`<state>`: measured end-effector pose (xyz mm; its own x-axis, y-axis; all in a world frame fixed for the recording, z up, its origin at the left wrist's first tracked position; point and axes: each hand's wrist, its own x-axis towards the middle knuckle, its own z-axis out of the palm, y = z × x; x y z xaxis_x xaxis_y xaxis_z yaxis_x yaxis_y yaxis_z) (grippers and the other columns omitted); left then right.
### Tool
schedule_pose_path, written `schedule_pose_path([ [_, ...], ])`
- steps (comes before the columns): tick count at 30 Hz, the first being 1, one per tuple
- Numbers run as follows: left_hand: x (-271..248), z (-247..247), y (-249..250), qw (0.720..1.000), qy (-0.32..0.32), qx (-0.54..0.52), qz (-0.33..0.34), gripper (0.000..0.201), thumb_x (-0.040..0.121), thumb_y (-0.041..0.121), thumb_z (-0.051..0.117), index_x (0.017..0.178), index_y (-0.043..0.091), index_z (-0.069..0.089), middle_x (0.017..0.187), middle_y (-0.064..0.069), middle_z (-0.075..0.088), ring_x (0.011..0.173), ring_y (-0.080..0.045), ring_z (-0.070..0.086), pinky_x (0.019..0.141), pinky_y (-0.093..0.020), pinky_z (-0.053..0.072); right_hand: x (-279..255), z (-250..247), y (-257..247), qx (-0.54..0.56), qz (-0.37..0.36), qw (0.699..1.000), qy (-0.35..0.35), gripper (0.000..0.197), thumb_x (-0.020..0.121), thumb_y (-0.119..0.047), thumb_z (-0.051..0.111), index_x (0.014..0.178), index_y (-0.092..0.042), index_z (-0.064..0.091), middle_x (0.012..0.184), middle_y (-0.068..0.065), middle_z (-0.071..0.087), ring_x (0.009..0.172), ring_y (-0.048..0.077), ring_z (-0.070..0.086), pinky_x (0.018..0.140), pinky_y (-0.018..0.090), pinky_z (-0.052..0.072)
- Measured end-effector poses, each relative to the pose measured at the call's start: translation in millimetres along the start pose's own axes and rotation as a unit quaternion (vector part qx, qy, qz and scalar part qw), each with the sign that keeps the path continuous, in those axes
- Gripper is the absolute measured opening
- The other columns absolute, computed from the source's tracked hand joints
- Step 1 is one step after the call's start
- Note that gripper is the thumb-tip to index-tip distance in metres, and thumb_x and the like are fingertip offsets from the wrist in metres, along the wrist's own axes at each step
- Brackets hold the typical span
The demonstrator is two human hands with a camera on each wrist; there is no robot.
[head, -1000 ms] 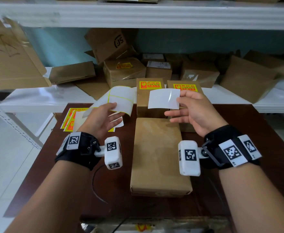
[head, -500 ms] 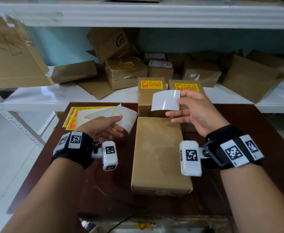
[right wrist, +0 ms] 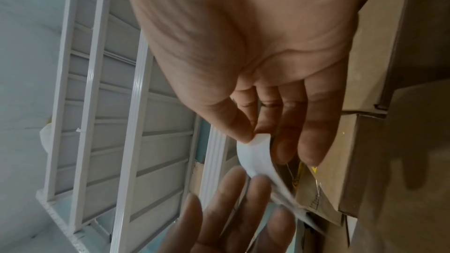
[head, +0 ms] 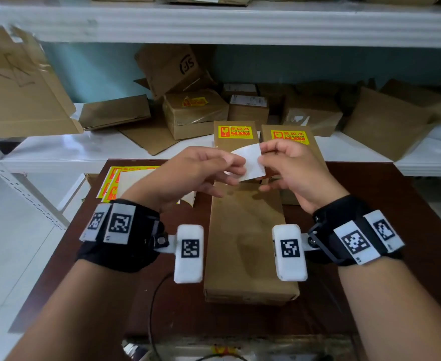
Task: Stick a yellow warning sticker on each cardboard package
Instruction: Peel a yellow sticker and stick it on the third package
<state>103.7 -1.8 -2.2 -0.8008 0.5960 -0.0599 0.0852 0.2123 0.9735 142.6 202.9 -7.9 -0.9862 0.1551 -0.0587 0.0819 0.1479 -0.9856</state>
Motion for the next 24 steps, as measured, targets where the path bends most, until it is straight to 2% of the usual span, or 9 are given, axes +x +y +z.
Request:
schedule_pose_path([
  [3,3,6,0,1.0,0.008,-0.003,0.001,0.03,0.105,0.023,0.047,0.124,0.016,0.069,0.116,0.0,0.074,0.107,-0.019,0.069,0.081,-0.033,0.058,-3,4,0,-0.01,-0.027,0.999,-0.017,0.017,0.097,-0.008,0.061,0.112,-0.014,0.067,0.104,0.009,0.071,0.086,0.016,0.068,0.062,0.03,0.061],
  [6,5,7,-1,1.0,0.022,-0.004,0.004,0.029,0.105,0.023,0.048,0.123,0.017,0.069,0.115,0.001,0.075,0.103,-0.016,0.069,0.08,-0.032,0.059,-3,7,1,-0.015,-0.04,0.999,-0.025,0.016,0.095,-0.009,0.065,0.11,-0.014,0.067,0.097,0.005,0.071,0.081,0.012,0.067,0.059,0.027,0.057],
  [10,7,7,-3,0.998,0.054,-0.02,0.005,0.022,0.099,0.026,0.058,0.112,0.015,0.072,0.11,-0.002,0.075,0.095,-0.013,0.07,0.075,-0.031,0.058,-3,10,1,-0.006,-0.052,0.998,-0.03,0.014,0.093,-0.009,0.07,0.103,-0.017,0.069,0.09,0.002,0.071,0.077,0.009,0.068,0.061,0.028,0.06],
  [14,9,8,-6,0.997,0.072,-0.016,0.015,0.007,0.093,0.023,0.068,0.098,0.018,0.07,0.096,-0.002,0.073,0.09,-0.011,0.07,0.073,-0.032,0.058,-6,11,2,-0.016,-0.062,0.997,-0.048,0.014,0.09,-0.011,0.073,0.1,-0.019,0.071,0.093,0.003,0.073,0.082,0.012,0.072,0.067,0.033,0.062],
  [17,10,7,-8,0.997,0.078,-0.014,0.015,0.012,0.088,0.021,0.074,0.098,0.017,0.067,0.094,-0.003,0.07,0.086,-0.013,0.067,0.077,-0.037,0.058,-7,12,2,-0.024,-0.065,0.995,-0.065,0.015,0.09,-0.012,0.074,0.105,-0.017,0.073,0.097,0.004,0.076,0.089,0.013,0.074,0.072,0.037,0.062],
  [19,10,7,-8,0.996,0.083,-0.015,0.018,0.017,0.086,0.02,0.076,0.099,0.015,0.066,0.092,-0.004,0.07,0.082,-0.013,0.066,0.074,-0.035,0.057,-7,11,2,-0.035,-0.065,0.994,-0.079,0.018,0.092,-0.011,0.072,0.108,-0.016,0.073,0.1,0.004,0.077,0.094,0.014,0.075,0.075,0.039,0.062],
  [21,10,7,-8,0.995,0.096,-0.016,0.023,0.016,0.086,0.019,0.075,0.098,0.015,0.065,0.09,-0.003,0.071,0.079,-0.012,0.067,0.071,-0.031,0.057,-7,10,2,-0.044,-0.068,0.994,-0.079,0.019,0.094,-0.01,0.069,0.111,-0.015,0.073,0.103,0.005,0.077,0.096,0.016,0.074,0.075,0.038,0.063],
  [24,11,7,-6,0.992,0.12,-0.033,0.027,0.008,0.091,0.016,0.07,0.096,0.014,0.064,0.084,0.0,0.074,0.075,-0.01,0.067,0.065,-0.027,0.058,-4,7,5,-0.048,-0.077,0.995,-0.043,0.016,0.094,-0.012,0.069,0.109,-0.015,0.072,0.101,0.007,0.076,0.09,0.019,0.074,0.069,0.034,0.062],
])
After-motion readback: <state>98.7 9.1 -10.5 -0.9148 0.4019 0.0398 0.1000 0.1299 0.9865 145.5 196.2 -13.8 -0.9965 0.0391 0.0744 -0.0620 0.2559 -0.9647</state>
